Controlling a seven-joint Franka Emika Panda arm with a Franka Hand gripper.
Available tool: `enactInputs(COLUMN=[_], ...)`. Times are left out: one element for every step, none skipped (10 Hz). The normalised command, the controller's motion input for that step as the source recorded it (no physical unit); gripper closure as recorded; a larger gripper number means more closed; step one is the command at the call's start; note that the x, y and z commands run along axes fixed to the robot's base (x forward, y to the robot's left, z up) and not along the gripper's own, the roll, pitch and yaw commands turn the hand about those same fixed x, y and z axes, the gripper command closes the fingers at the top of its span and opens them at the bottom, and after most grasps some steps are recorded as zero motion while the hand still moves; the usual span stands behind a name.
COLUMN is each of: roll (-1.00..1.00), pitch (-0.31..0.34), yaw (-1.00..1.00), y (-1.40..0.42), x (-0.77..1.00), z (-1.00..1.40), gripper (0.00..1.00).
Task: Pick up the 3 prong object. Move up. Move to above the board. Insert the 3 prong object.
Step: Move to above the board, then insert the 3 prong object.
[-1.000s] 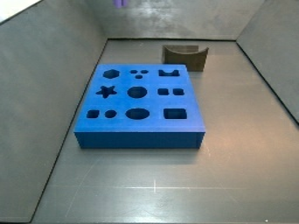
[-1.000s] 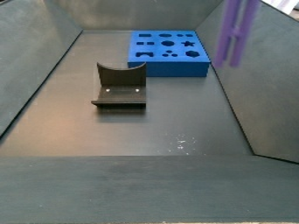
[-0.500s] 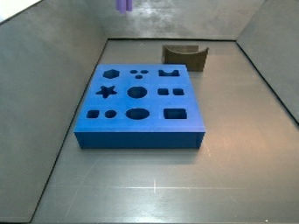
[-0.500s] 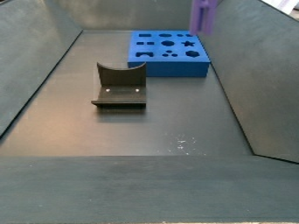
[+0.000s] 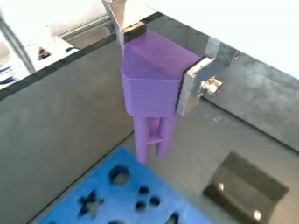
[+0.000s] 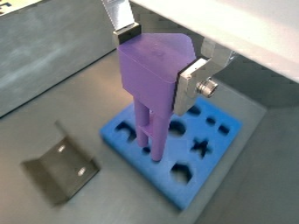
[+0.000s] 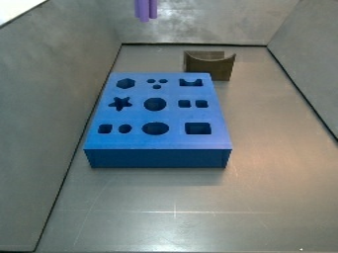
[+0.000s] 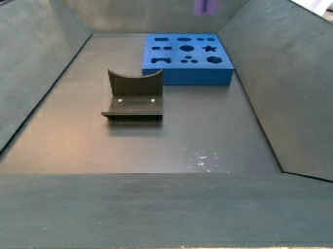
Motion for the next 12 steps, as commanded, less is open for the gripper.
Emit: enactInputs(roll=[0.0, -0.01, 0.0, -0.01, 0.0, 0.01, 0.02, 0.02, 0.07, 0.08, 0.11, 0.07], pitch=[0.129, 0.123, 0.124, 0.126, 0.128, 0.128, 0.122, 0.105, -0.024, -0.041, -0.033, 0.0], yaw=[0.01, 0.01, 0.0, 0.01, 0.01, 0.01, 0.01, 0.01, 0.11, 0.11, 0.13, 0.1], y=[-1.0, -1.0, -1.0, -1.0, -0.98, -0.72, -0.37, -0.26, 0.74, 0.72, 0.67, 0.64], x=[0.3, 0.31, 0.32, 0.34, 0.36, 0.28, 0.18, 0.14, -0.62, -0.64, -0.61, -0.19], z=[0.17, 0.17, 0.17, 0.18, 0.18, 0.14, 0.08, 0.06, -0.6, -0.64, -0.66, -0.87], gripper=[1.0, 1.0, 1.0, 1.0, 1.0, 1.0, 1.0, 1.0, 1.0, 1.0, 1.0, 1.0])
